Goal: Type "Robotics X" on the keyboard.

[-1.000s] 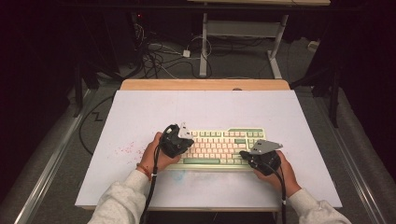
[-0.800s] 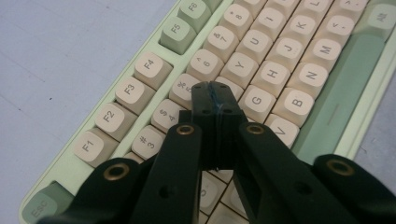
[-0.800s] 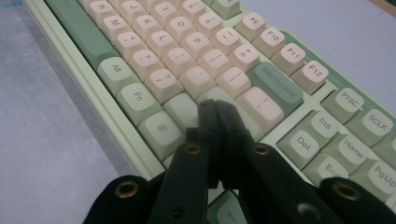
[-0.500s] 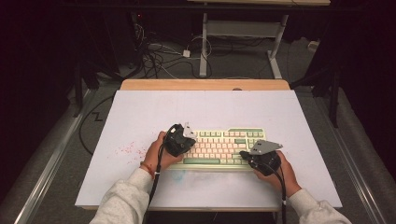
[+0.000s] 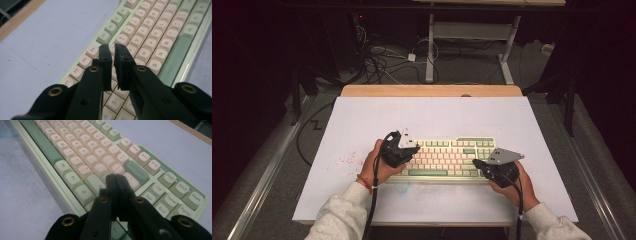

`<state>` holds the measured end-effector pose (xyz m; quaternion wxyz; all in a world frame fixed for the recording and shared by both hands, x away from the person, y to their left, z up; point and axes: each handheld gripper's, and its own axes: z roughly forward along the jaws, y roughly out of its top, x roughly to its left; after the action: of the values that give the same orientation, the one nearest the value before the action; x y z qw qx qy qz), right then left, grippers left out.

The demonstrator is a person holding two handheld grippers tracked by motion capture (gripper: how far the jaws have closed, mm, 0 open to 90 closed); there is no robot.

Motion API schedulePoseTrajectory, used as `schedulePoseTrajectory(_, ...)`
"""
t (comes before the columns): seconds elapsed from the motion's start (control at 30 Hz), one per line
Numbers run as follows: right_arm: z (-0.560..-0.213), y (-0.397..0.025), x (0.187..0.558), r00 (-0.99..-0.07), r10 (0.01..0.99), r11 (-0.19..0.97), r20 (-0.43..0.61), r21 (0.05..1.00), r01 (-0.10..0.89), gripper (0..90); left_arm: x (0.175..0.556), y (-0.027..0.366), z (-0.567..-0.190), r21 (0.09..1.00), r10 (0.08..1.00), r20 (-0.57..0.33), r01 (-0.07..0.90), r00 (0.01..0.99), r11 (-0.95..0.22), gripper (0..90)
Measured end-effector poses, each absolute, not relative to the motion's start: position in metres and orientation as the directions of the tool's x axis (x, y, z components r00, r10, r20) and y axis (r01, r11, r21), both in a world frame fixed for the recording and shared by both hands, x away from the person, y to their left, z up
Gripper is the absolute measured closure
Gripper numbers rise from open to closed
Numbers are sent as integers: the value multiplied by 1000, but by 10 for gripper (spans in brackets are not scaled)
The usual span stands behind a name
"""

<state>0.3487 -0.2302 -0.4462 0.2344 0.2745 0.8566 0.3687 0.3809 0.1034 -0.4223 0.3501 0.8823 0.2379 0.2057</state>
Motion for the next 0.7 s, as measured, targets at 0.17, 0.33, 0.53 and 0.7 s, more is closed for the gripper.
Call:
schedulePoseTrajectory(0.17,-439,-234,344,-738,645,564,-199,775,285,900,365,123,-418,751,576,247,222,779,-622,637)
schedulePoseTrajectory(0.33,-436,-235,343,-738,645,558,-198,782,279,900,354,142,-427,764,601,273,211,751,-610,467)
schedulePoseTrajectory(0.53,-434,-235,344,-739,643,560,-201,782,274,900,344,160,-437,786,649,277,222,708,-577,270)
schedulePoseTrajectory(0.7,-434,-233,346,-740,642,562,-200,780,276,900,335,172,-446,793,671,262,242,693,-560,197)
